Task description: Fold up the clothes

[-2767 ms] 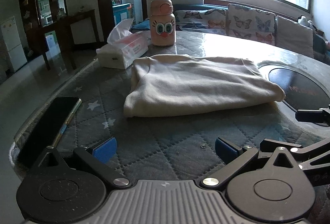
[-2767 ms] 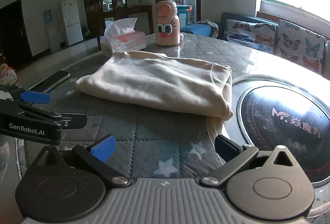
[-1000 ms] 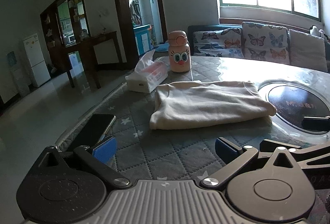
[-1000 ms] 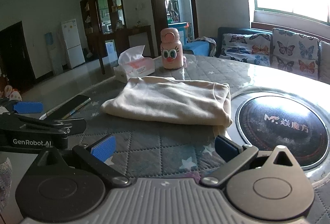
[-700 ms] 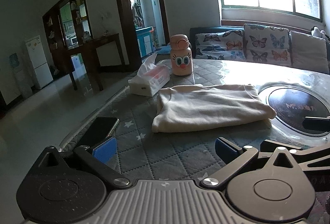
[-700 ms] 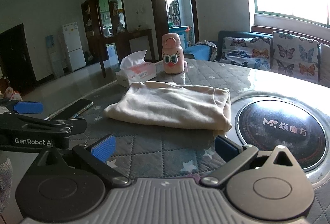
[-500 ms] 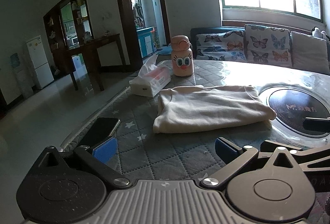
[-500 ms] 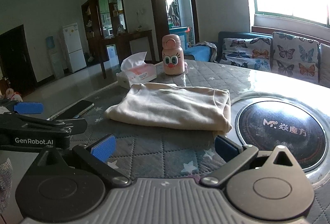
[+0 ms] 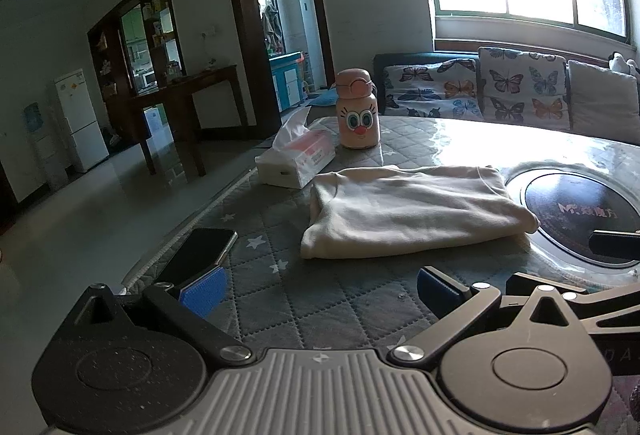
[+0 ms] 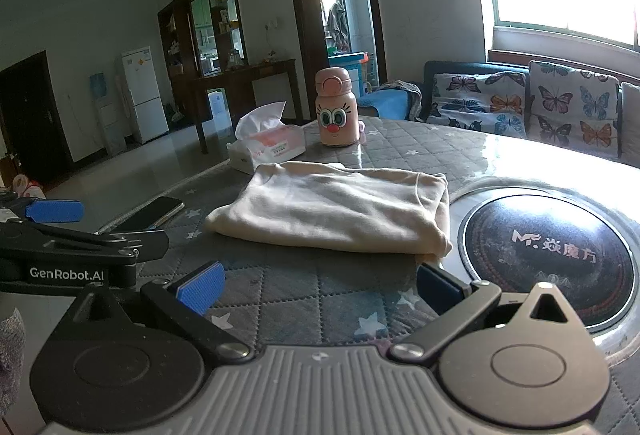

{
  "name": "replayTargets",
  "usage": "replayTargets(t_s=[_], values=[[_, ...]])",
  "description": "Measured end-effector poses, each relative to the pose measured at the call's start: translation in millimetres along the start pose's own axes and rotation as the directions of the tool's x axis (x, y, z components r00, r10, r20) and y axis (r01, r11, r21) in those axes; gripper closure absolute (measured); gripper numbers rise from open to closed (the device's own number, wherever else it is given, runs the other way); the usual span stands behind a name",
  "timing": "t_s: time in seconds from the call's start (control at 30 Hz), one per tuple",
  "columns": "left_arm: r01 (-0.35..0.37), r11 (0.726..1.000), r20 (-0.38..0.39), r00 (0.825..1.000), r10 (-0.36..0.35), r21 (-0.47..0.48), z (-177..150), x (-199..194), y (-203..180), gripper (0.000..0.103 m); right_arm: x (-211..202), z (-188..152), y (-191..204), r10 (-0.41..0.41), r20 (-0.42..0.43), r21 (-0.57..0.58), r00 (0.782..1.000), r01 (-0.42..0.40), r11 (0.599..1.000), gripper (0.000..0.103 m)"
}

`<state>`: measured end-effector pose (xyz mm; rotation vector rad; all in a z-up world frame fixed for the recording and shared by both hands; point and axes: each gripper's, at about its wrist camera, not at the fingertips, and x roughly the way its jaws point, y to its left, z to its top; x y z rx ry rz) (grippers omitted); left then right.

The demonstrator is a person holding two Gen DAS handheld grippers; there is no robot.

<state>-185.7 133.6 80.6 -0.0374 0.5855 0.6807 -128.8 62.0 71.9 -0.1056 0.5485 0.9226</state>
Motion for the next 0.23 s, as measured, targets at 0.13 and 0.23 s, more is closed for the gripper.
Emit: replayTargets(t_s=[0.13, 0.23], values=[[-0.005, 1.0, -0.002, 1.0, 0.005, -0.001, -0.2, 0.5, 0.3, 0.0, 1.4, -0.8, -0.9, 0.002, -0.002, 0.007, 1.0, -0.002, 1.0, 0.0], [-0.007, 1.0, -0.005, 1.0, 0.007, -0.002, -0.5, 1.4, 0.7, 0.0, 1.9, -1.2, -0.6, 0.001, -0.003, 0.006, 1.0, -0.001, 1.0, 0.0]])
